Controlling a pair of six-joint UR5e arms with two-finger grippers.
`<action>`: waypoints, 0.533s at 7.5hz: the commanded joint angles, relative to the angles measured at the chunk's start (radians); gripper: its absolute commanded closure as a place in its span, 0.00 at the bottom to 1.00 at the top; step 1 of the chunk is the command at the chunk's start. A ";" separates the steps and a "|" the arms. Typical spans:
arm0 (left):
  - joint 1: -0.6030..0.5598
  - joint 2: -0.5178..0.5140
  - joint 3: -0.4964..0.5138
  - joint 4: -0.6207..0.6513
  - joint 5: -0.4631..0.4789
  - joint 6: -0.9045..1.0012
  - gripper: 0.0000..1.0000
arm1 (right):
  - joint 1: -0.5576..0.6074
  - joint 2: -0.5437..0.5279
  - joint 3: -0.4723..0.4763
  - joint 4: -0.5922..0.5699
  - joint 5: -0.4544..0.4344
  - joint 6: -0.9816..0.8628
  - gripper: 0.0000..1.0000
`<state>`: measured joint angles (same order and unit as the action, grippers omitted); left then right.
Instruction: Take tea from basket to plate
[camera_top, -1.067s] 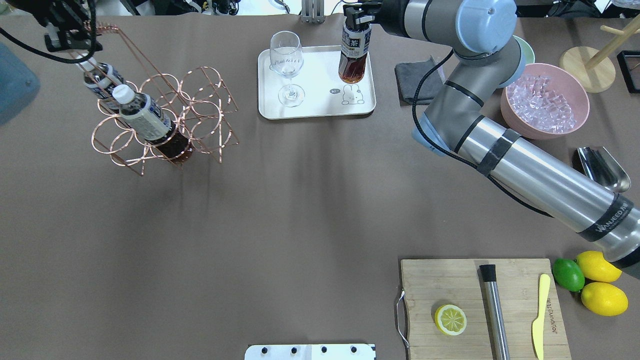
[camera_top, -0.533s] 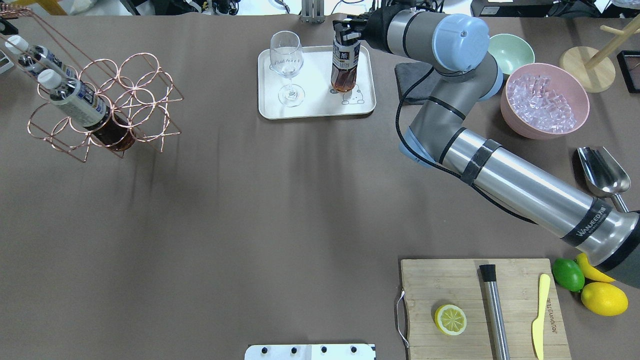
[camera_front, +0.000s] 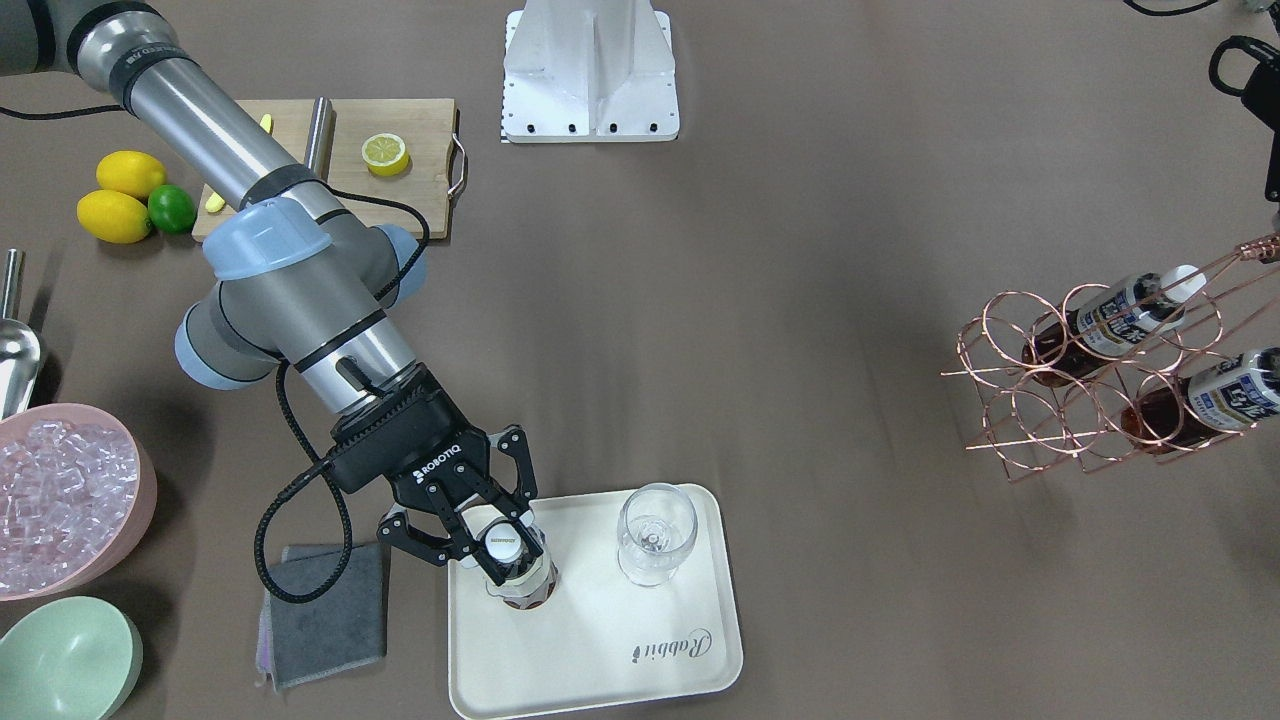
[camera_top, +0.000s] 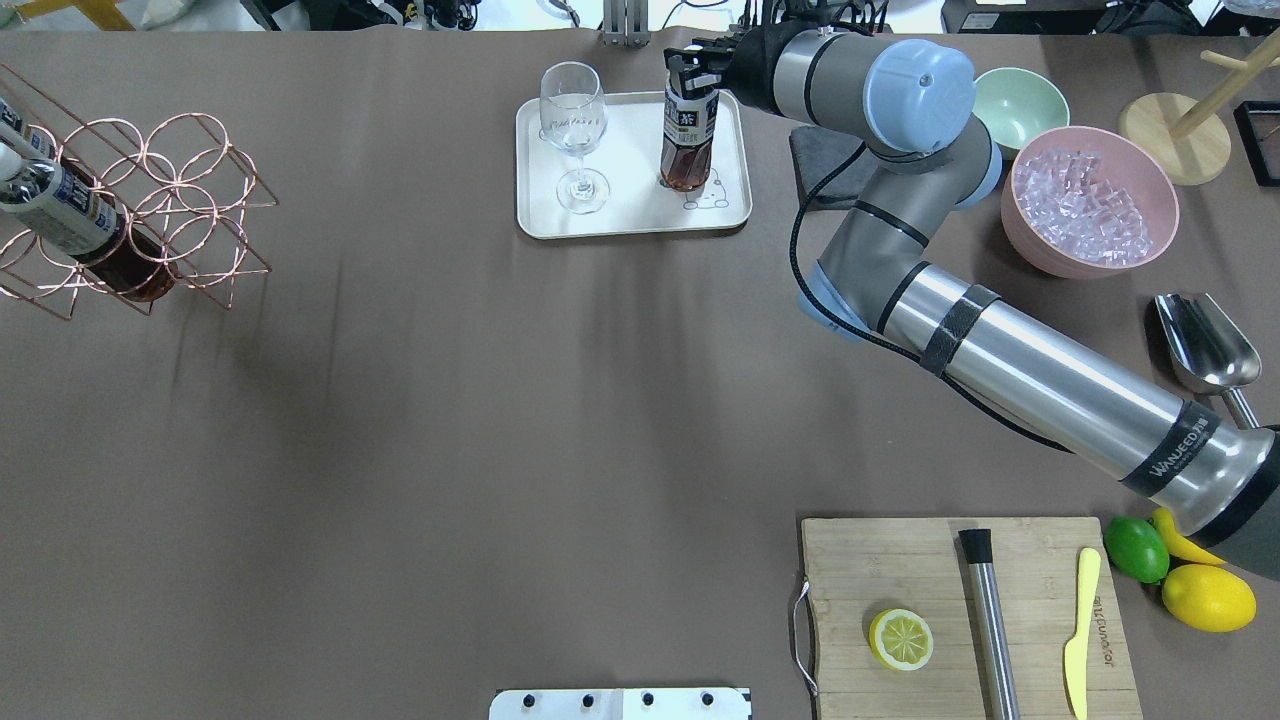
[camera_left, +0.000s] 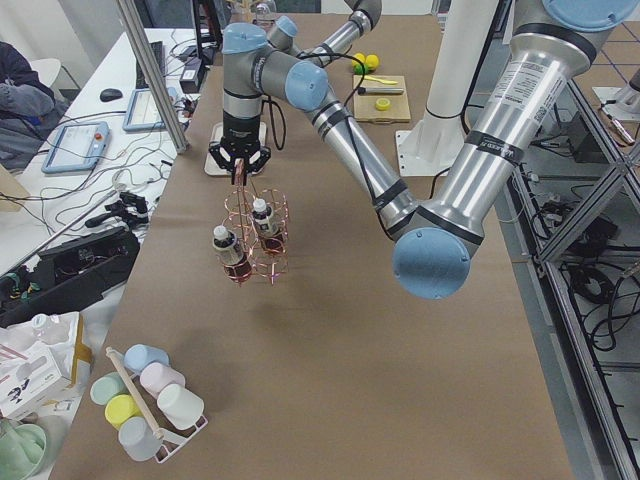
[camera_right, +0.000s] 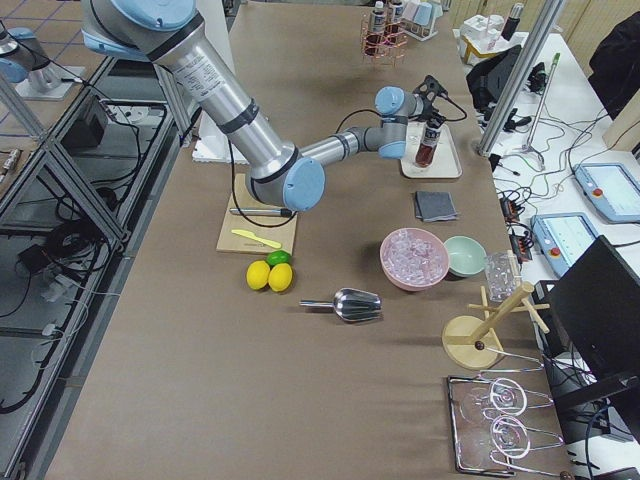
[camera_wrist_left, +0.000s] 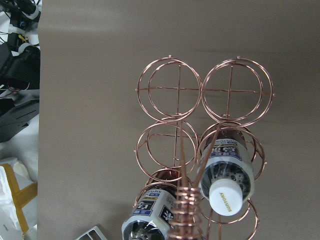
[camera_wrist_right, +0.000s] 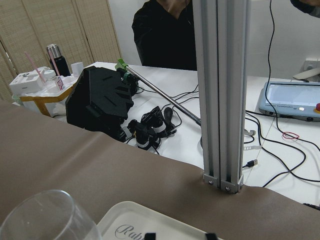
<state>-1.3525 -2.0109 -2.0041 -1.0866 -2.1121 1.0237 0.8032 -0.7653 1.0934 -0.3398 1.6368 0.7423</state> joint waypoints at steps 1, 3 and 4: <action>-0.042 0.056 -0.001 -0.002 0.009 0.027 1.00 | -0.002 0.000 -0.001 -0.001 0.000 0.000 1.00; -0.053 0.093 -0.001 -0.006 0.038 0.026 1.00 | -0.002 0.000 0.000 -0.001 0.000 0.002 0.12; -0.051 0.098 0.001 -0.009 0.064 0.027 1.00 | -0.002 -0.002 0.000 -0.001 0.000 0.002 0.01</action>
<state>-1.4000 -1.9314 -2.0049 -1.0906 -2.0871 1.0496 0.8011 -0.7659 1.0929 -0.3403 1.6367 0.7436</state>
